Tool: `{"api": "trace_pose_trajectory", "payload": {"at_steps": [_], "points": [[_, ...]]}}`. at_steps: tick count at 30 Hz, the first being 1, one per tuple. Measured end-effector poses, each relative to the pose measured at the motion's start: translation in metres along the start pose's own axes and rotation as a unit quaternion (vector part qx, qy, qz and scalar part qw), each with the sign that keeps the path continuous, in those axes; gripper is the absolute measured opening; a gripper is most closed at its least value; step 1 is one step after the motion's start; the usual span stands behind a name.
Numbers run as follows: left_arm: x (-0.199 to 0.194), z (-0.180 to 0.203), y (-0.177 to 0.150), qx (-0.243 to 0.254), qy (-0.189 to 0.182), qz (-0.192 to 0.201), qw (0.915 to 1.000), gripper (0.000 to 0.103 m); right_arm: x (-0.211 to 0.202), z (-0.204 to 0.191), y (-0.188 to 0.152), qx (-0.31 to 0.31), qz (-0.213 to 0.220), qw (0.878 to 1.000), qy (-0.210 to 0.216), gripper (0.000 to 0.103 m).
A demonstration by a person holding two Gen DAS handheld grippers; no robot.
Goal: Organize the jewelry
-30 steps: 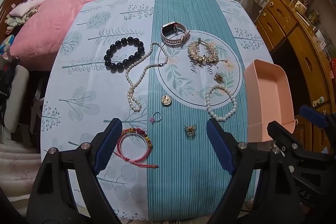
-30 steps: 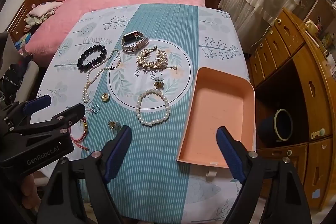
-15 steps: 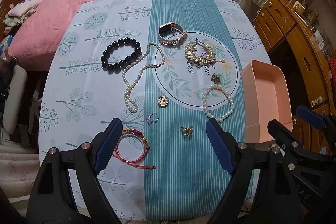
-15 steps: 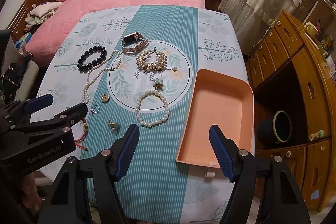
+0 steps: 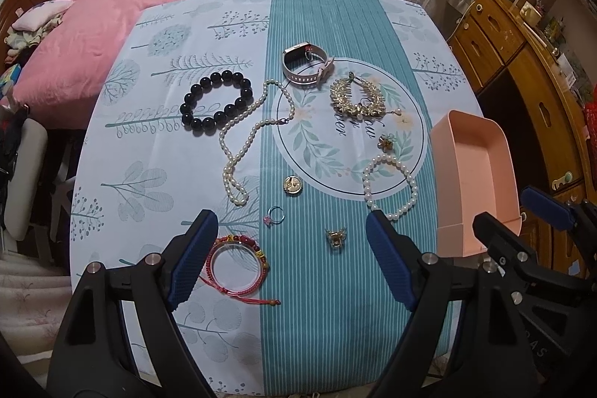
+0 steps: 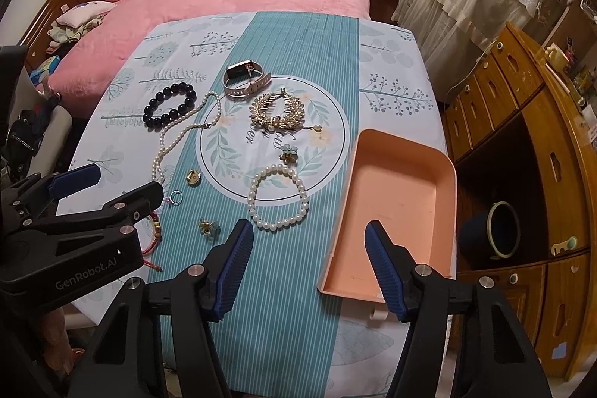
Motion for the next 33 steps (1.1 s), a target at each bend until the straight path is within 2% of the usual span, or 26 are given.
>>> {"api": "trace_pose_trajectory", "payload": {"at_steps": [13,22,26,29,31,33], "points": [[0.005,-0.01,0.005,-0.001,-0.003,-0.003,1.0,0.08,0.011,-0.007,0.003,0.0,-0.008,1.0,0.004,0.063],[0.018,-0.029,0.013,-0.028,-0.016,-0.005,0.9994,0.08,0.025,-0.008,0.005,0.012,-0.014,1.0,0.009,0.063],[0.025,-0.039,0.019,-0.01,-0.016,0.004,0.9998,0.08,0.035,-0.01,0.008,0.018,-0.012,1.0,0.012,0.063],[0.03,-0.045,0.022,0.001,-0.03,-0.001,0.9996,0.08,0.046,-0.013,0.01,0.024,-0.018,0.999,0.019,0.063],[0.035,-0.051,0.025,0.004,-0.044,-0.009,0.999,0.08,0.054,-0.015,0.009,0.029,-0.027,0.999,0.026,0.058],[0.04,-0.059,0.027,0.009,-0.042,-0.009,0.999,0.08,0.064,-0.018,0.007,0.035,-0.036,0.998,0.036,0.056]]}}
Point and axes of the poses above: each gripper's, at about its wrist camera, not at the fingertips, and x roughly the way its jaws point, z to its right, y to its top, the point moved 4 cm from there along x, roughly the way its jaws point, and after that the axes turned 14 degrees about z, right-handed, at the moved point
